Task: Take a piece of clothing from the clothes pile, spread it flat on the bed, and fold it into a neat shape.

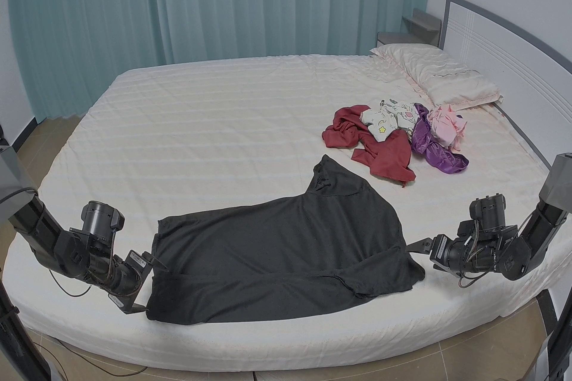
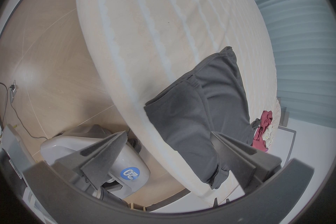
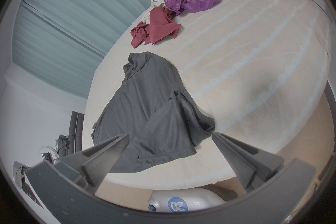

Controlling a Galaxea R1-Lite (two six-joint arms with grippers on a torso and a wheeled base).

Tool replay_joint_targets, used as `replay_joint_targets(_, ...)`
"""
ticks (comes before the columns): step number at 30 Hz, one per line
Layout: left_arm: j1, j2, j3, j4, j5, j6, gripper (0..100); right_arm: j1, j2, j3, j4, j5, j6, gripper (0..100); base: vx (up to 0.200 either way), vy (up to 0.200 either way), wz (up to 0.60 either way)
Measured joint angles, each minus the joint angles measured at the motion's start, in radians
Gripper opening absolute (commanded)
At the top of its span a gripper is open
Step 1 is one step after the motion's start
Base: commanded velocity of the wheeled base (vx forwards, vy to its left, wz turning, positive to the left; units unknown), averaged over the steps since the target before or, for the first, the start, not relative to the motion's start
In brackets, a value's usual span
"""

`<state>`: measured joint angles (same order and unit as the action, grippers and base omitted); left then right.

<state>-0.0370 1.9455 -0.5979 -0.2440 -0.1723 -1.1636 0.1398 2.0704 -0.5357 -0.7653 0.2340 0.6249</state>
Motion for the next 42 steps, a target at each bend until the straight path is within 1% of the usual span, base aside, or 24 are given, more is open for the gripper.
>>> replay_joint_targets(2,-0.004,0.007,0.011,-0.051,0.015,0.044,100,0.001,-0.002,0.005,0.0,0.0,-0.008,100,0.0,0.0,0.0)
replay_joint_targets(6,-0.009,0.019,0.056,-0.183,0.024,0.099,100,0.005,-0.007,0.013,0.0,0.001,-0.023,100,0.0,0.0,0.0)
replay_joint_targets(12,-0.01,0.049,0.166,-0.437,0.032,0.203,100,0.011,-0.018,0.026,0.001,0.02,-0.031,100,0.0,0.0,0.0)
replay_joint_targets(15,-0.013,0.086,0.23,-0.569,0.059,0.279,100,0.012,-0.024,0.032,0.001,0.031,-0.034,100,0.0,0.0,0.0)
replay_joint_targets(16,-0.014,0.097,0.244,-0.592,0.068,0.294,100,0.013,-0.026,0.033,0.0,0.033,-0.034,100,0.0,0.0,0.0)
replay_joint_targets(21,-0.036,0.182,0.317,-0.758,0.149,0.33,100,0.014,-0.032,0.039,0.001,0.04,-0.036,100,0.0,0.0,0.0)
replay_joint_targets(23,-0.046,0.21,0.336,-0.785,0.166,0.335,100,0.014,-0.034,0.04,0.0,0.041,-0.036,100,0.0,0.0,0.0)
replay_joint_targets(26,-0.055,0.237,0.352,-0.796,0.171,0.337,100,0.014,-0.035,0.042,0.0,0.043,-0.037,100,0.0,0.0,0.0)
replay_joint_targets(27,-0.056,0.243,0.355,-0.796,0.172,0.337,0,0.014,-0.036,0.042,0.0,0.043,-0.039,100,0.0,0.0,0.0)
replay_joint_targets(32,-0.059,0.262,0.366,-0.797,0.177,0.334,0,0.013,-0.036,0.043,0.0,0.043,-0.043,100,0.0,0.0,0.0)
replay_joint_targets(42,-0.051,0.271,0.42,-0.796,0.218,0.337,0,0.008,-0.037,0.044,0.0,0.043,-0.043,100,0.0,0.0,0.0)
